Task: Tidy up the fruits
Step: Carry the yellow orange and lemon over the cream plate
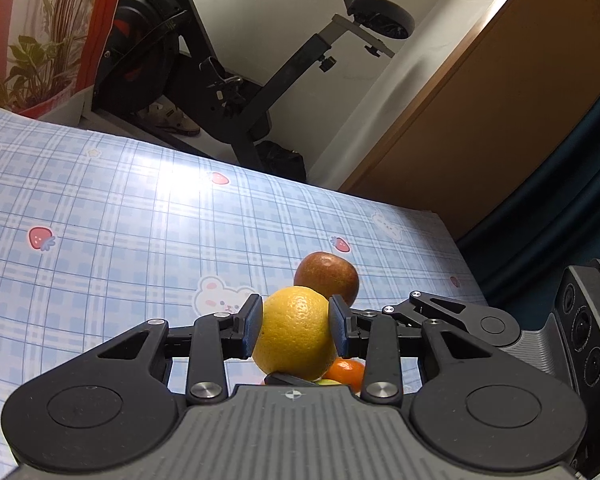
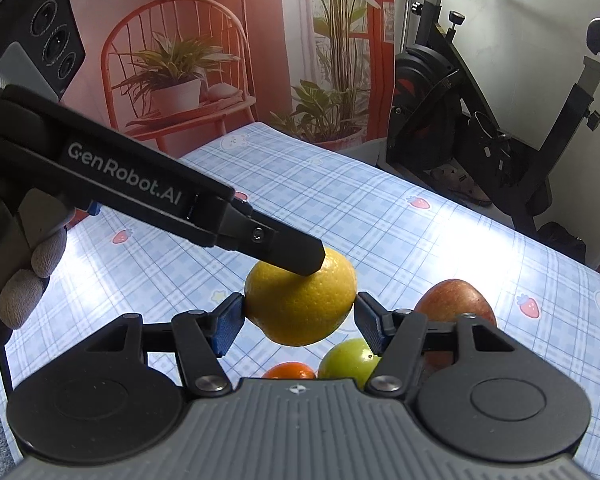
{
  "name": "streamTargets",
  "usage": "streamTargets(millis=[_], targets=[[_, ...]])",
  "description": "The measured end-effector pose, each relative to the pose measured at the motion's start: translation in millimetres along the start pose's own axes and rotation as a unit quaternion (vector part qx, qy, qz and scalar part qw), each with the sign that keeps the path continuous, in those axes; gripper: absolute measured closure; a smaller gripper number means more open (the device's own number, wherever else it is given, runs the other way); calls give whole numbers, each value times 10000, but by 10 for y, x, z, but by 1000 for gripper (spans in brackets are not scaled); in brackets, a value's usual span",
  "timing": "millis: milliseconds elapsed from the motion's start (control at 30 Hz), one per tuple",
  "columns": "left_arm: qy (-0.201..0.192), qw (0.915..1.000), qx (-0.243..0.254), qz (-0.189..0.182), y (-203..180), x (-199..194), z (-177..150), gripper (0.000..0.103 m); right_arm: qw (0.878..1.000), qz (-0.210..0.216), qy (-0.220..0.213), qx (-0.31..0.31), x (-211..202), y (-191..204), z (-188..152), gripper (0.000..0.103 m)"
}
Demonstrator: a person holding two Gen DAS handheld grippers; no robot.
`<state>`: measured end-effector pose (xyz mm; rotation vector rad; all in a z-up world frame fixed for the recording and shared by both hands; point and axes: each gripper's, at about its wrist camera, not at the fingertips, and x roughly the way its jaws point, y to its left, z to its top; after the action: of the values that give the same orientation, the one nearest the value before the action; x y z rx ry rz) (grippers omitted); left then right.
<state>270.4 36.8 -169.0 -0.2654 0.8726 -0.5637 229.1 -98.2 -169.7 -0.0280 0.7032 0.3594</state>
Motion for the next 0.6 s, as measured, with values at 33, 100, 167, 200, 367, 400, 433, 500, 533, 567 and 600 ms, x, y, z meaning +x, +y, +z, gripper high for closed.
streamTargets(millis=[33,100,167,200,367,400,433,500,533,567,600], targets=[[-35,10000,14,-2,-40,-50,-19,65,10000,-4,-30,-3,-70,23,-6,40],[-102,9999,65,-23,-141,-157,-78,65,10000,-31,-80,-44,-204,90,-30,40],[-135,9998,105,-53,-229,-242,-147,65,9999,-57,-126,-64,-339,157,-73,40],[-139,9998,148,-61,-280,-284,-193,65,9999,-65,-146,-54,-403,187,-102,40],[-154,9988,450,-84,-532,-473,-438,65,9995,-89,-280,111,-739,347,-312,40],[-148,9987,488,-99,-565,-499,-488,65,9994,-92,-294,155,-798,374,-360,40],[-128,9984,531,-119,-597,-532,-550,65,9993,-101,-304,184,-850,403,-412,40],[-75,9981,600,-137,-651,-571,-648,65,9992,-126,-319,225,-943,470,-513,40],[-44,9978,647,-133,-687,-587,-696,65,9991,-123,-312,261,-980,494,-563,40],[-16,9975,699,-127,-714,-596,-740,65,9990,-117,-302,300,-1007,513,-606,40],[15,9971,754,-117,-740,-607,-791,65,9989,-108,-289,351,-1035,529,-651,40]])
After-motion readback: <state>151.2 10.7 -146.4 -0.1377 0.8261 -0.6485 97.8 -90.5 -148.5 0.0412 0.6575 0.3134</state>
